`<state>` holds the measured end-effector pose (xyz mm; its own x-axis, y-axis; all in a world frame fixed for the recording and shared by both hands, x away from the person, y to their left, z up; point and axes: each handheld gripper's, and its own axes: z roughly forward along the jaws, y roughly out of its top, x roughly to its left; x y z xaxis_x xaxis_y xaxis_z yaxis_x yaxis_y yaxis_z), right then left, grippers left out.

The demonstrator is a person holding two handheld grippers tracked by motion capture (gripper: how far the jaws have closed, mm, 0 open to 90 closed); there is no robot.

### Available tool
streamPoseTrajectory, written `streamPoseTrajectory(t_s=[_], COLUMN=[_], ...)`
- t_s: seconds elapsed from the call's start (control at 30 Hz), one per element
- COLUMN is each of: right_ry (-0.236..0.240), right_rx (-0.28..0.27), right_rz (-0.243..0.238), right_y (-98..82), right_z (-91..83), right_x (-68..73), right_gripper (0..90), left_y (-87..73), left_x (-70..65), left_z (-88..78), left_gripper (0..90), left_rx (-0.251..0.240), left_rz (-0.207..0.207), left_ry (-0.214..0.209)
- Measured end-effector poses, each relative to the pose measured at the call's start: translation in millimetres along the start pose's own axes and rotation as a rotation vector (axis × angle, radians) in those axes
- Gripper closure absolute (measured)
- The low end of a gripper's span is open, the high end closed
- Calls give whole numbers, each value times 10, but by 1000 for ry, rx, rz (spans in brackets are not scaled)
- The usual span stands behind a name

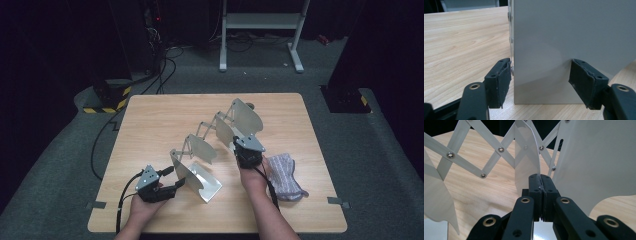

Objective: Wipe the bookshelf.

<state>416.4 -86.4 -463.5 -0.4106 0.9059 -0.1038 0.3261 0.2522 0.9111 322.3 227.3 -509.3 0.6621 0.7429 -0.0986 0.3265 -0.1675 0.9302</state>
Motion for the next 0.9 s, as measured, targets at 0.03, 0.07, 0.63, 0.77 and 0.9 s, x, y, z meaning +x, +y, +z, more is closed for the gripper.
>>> streamPoseTrajectory(t_s=[0.03, 0.07, 0.63, 0.77, 0.9], right_ry=[0, 3, 52, 52, 66], right_rx=[0, -1, 15, -4, -18], right_rz=[0, 0, -32, -44, -42], right_y=[0, 18, 328, 265, 98], right_z=[0, 33, 543, 291, -40], right_x=[0, 11, 308, 265, 217], right_gripper=[888, 888, 752, 677, 650], left_y=[0, 0, -79, -71, -40], left_x=[0, -6, 45, 29, -29], left_z=[0, 2, -155, -109, -60], left_gripper=[344, 344, 383, 411, 448], left_rx=[0, 0, 2, 12, 7], left_rz=[0, 0, -15, -7, -6], left_ry=[0, -1, 46, 45, 62])
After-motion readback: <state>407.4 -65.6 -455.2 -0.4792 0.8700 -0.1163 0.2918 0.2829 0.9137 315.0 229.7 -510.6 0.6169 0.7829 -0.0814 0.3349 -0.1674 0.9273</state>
